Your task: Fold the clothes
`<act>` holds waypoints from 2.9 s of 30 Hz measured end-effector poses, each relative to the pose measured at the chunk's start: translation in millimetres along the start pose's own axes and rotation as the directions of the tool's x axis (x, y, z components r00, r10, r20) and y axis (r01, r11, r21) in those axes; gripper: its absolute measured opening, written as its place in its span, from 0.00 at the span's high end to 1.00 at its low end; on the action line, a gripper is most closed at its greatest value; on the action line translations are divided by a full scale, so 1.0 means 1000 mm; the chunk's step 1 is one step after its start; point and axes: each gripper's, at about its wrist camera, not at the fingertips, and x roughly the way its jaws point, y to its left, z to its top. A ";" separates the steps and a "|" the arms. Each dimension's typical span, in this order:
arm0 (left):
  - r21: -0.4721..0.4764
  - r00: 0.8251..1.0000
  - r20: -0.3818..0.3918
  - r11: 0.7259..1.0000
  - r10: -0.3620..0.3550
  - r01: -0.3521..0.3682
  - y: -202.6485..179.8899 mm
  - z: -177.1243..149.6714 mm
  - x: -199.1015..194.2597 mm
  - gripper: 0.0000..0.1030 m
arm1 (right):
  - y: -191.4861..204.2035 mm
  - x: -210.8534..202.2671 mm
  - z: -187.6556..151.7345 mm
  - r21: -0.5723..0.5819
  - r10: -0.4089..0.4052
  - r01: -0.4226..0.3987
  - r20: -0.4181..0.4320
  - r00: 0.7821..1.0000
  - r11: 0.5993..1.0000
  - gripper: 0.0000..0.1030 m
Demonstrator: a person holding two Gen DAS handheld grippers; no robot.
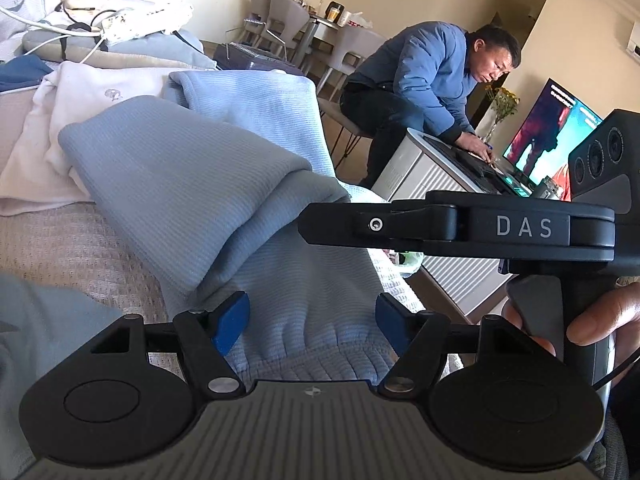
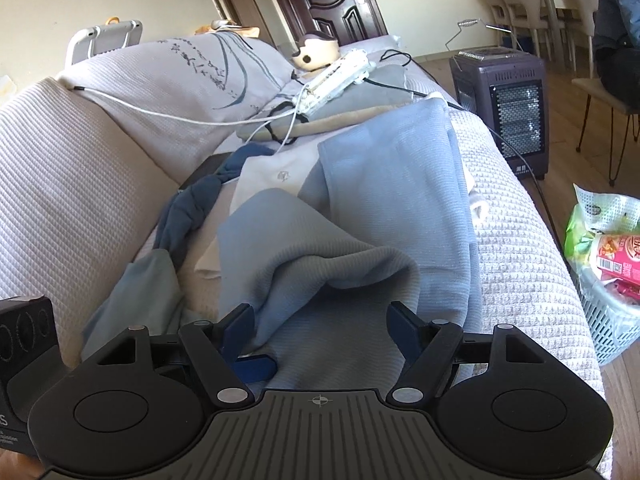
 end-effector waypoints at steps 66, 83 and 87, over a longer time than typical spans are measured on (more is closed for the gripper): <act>0.013 1.000 -0.007 1.000 0.000 0.000 -0.001 -0.004 0.000 0.32 | 0.006 -0.001 0.000 -0.043 -0.012 0.012 -0.001 1.000 0.999 0.26; 0.014 1.000 -0.010 1.000 0.003 -0.003 -0.002 -0.005 0.000 0.32 | 0.007 0.000 -0.002 -0.054 -0.015 0.014 -0.015 1.000 0.998 0.26; 0.013 1.000 -0.010 1.000 0.004 -0.003 -0.003 -0.005 0.000 0.32 | 0.008 0.000 -0.002 -0.056 -0.015 0.014 -0.017 1.000 0.998 0.26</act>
